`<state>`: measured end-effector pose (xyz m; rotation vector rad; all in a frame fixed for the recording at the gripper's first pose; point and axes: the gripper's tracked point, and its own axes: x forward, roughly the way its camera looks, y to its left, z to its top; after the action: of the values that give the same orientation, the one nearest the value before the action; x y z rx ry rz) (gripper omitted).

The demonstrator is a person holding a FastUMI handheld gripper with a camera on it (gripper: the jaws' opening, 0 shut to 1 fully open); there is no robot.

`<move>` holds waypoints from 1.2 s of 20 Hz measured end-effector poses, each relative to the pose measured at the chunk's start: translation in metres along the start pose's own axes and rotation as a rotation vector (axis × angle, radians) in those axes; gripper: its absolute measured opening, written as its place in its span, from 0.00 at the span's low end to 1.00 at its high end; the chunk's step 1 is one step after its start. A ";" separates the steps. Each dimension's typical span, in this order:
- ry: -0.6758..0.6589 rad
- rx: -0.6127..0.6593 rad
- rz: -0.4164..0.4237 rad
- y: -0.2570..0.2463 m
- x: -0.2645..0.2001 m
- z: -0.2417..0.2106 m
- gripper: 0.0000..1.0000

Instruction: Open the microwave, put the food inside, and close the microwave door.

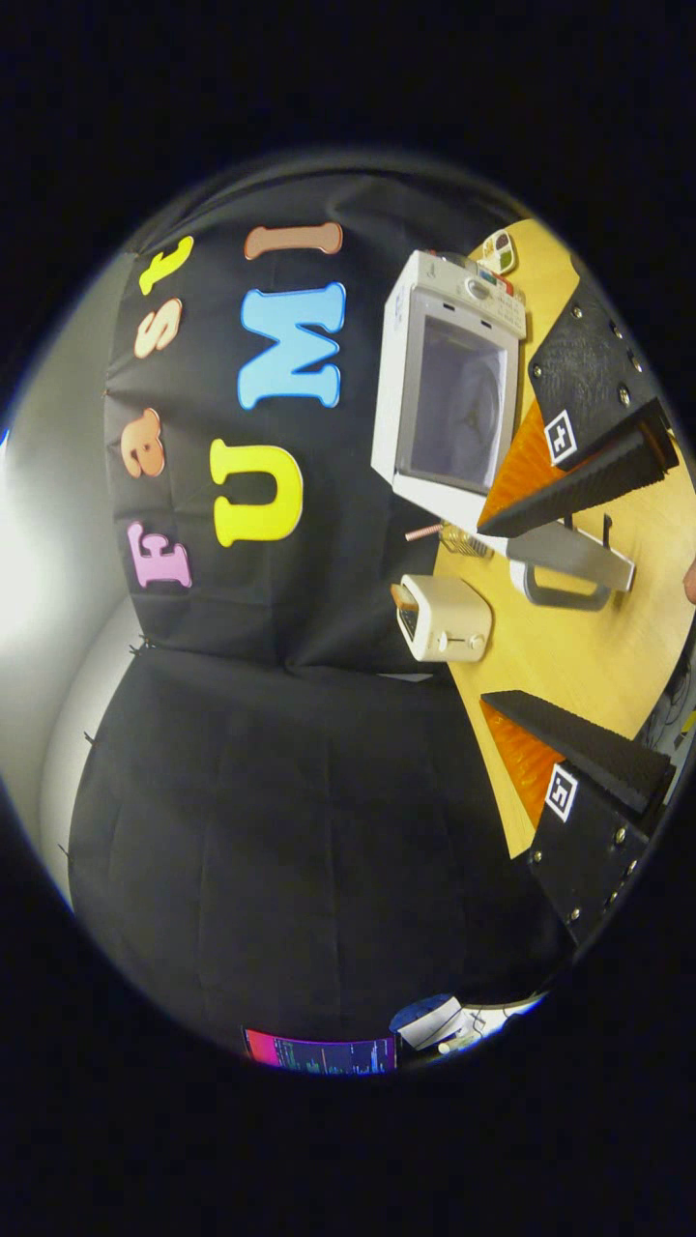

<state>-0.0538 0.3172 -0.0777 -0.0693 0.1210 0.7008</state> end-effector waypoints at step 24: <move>0.464 0.160 -0.348 -0.225 -0.099 -0.236 0.97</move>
<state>-0.0040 0.0576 -0.2927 -0.0965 0.5953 0.3149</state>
